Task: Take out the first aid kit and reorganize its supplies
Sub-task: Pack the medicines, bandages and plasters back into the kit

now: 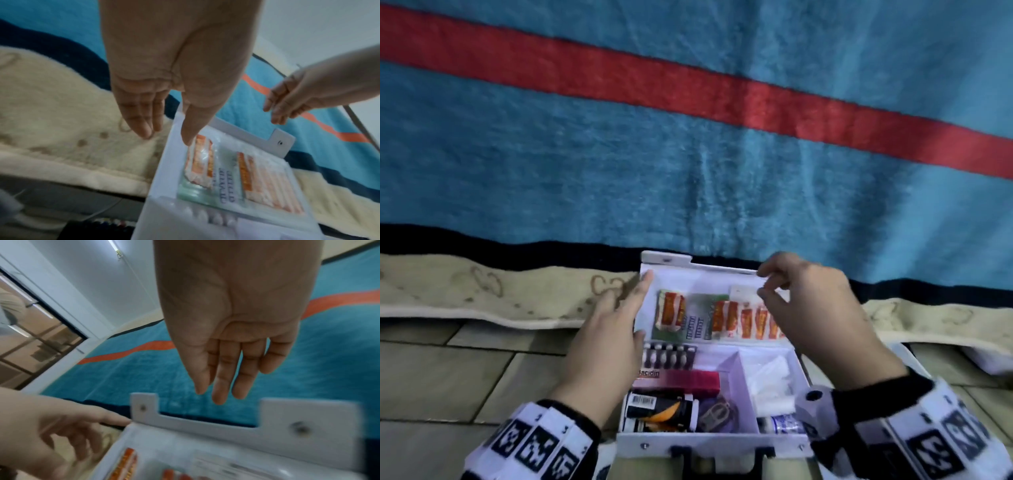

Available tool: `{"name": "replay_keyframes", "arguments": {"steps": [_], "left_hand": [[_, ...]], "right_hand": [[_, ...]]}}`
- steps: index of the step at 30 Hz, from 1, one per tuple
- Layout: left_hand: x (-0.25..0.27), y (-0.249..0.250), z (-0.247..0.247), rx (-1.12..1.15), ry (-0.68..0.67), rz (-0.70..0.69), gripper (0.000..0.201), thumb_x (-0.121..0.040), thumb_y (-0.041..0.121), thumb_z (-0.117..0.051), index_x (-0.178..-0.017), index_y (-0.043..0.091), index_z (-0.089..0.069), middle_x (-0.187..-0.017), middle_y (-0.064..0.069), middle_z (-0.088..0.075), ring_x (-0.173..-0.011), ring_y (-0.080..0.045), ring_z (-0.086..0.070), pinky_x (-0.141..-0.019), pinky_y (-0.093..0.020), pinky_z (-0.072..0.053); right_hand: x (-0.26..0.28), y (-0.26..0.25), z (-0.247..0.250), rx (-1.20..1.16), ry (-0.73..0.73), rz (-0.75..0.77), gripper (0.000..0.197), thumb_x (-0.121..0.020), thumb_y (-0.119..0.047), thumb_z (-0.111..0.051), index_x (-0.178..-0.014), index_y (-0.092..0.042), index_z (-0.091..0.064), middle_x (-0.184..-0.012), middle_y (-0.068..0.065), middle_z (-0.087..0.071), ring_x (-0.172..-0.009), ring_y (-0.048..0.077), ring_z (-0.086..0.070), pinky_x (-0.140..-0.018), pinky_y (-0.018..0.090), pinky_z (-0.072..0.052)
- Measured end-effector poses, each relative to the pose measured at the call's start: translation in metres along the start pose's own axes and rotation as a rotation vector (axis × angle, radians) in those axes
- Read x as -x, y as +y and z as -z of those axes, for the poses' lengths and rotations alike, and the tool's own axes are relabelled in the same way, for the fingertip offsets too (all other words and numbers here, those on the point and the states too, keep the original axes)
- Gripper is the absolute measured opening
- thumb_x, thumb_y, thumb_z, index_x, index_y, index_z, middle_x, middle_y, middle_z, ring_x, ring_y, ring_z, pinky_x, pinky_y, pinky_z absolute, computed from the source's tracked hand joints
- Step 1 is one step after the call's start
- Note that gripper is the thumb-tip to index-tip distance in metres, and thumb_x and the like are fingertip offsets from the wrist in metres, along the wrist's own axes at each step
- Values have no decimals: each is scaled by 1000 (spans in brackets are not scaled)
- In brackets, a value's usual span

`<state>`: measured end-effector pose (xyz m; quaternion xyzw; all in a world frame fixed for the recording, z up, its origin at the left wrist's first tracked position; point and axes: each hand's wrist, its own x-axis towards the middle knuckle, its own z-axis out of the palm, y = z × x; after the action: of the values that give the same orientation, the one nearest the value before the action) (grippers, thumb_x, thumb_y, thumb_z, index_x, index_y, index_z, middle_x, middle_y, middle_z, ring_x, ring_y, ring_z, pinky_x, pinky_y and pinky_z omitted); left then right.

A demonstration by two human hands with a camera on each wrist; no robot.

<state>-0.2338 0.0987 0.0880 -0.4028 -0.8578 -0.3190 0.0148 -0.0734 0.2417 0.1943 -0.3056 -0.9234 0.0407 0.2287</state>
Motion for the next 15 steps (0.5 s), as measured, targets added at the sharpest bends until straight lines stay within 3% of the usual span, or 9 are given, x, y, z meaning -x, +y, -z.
{"name": "replay_keyframes", "arguments": {"steps": [4,6,9,12,15], "left_hand": [[15,27,3,-110,-16,-37,50,-88,28,-59,-135,35,-43,-122,0,-43,-107,-20,-50,-88,-33,-47],[21,45,-5,-85,-118,-115,32,-88,30,-59,-120,30,-57,-110,5,-48,-98,-16,-54,-85,-30,-46],[33,74,-26,-65,-328,-223,13,-87,36,-60,-99,31,-63,-97,11,-50,-89,-11,-54,-82,-30,-47],[42,98,-48,-80,-503,-295,15,-83,42,-65,-89,28,-65,-88,12,-50,-83,-9,-54,-79,-30,-48],[49,114,-62,-111,-543,-341,10,-80,35,-69,-81,27,-63,-85,11,-56,-81,-7,-56,-75,-29,-48]], "right_hand": [[46,65,25,-12,-45,-204,12,-79,-20,-69,-88,-27,-63,-63,-14,-60,-75,19,-61,-74,33,-49],[74,97,28,2,-139,-305,15,-77,-21,-72,-83,-28,-61,-59,-15,-58,-70,16,-60,-67,30,-47],[123,141,22,72,-343,-423,25,-72,-26,-77,-76,-36,-54,-62,-14,-56,-61,1,-51,-57,16,-37],[169,167,7,131,-516,-447,21,-75,-30,-71,-86,-40,-57,-80,-16,-57,-75,0,-55,-62,13,-34],[195,171,-7,140,-587,-384,30,-79,-31,-66,-109,-35,-60,-111,-15,-58,-109,5,-53,-86,17,-35]]}}
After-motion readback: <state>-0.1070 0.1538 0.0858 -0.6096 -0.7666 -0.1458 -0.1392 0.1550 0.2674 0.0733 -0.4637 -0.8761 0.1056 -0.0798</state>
